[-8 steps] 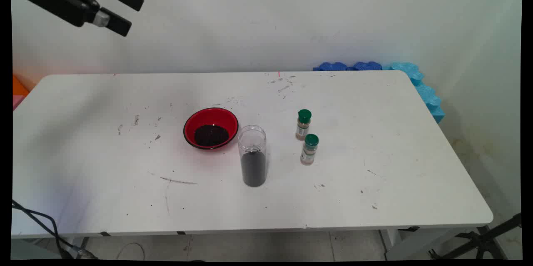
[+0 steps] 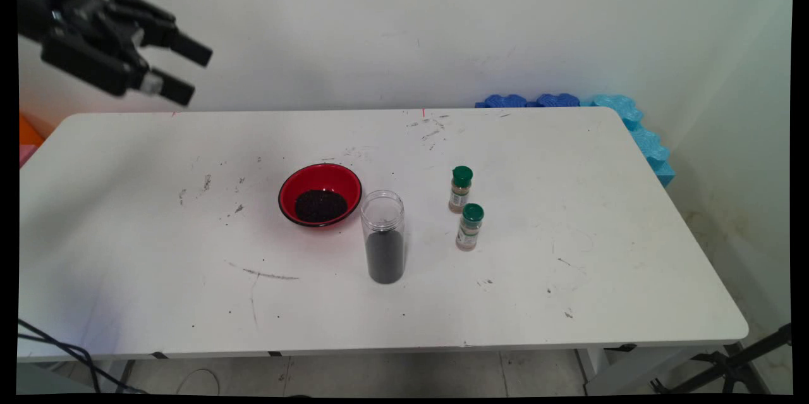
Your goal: Pick up the black seasoning powder from the table
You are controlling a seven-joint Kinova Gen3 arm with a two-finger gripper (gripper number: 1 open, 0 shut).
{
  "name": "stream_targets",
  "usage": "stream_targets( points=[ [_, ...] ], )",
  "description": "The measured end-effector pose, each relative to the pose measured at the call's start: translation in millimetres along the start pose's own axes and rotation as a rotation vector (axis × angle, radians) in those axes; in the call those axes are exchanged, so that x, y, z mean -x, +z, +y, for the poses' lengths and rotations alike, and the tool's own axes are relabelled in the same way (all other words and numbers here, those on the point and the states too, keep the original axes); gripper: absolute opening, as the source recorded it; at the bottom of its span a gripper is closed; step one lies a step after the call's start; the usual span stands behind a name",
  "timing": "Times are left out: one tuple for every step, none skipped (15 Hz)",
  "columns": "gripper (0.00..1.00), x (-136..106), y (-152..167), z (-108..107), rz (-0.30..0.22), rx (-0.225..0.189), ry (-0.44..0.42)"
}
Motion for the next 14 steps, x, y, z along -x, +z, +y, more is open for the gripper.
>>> stream_targets(
  points=[
    [1.00, 9.5, 7.8, 2.4, -0.003, -0.002, -0.007],
    [1.00, 18.0, 15.5, 5.0, -0.008, -0.005, -0.011],
    [1.00, 27.8, 25.5, 8.2, -0.013, -0.009, -0.014],
    [1.00, 37.6, 37.2, 11.6, -0.021, -0.013, -0.014],
    [1.00, 45.4, 46.7, 14.3, -0.027, -0.017, -0.014],
    [1.00, 53.7, 58.3, 16.7, -0.033, -0.023, -0.012],
    [1.00, 61.4, 70.0, 18.4, -0.038, -0.028, -0.011],
    [1.00, 67.5, 79.3, 19.5, -0.041, -0.033, -0.010],
    [1.00, 73.9, 90.3, 19.8, -0.045, -0.040, -0.007],
    [1.00, 80.0, 100.6, 19.7, -0.048, -0.047, -0.004],
    [1.00, 85.2, 110.5, 18.8, -0.050, -0.056, -0.001],
    [1.00, 89.5, 118.7, 17.6, -0.052, -0.063, 0.001],
    [1.00, 93.8, 127.9, 16.1, -0.052, -0.070, 0.005],
    [1.00, 96.9, 134.3, 15.0, -0.053, -0.074, 0.007]
  ],
)
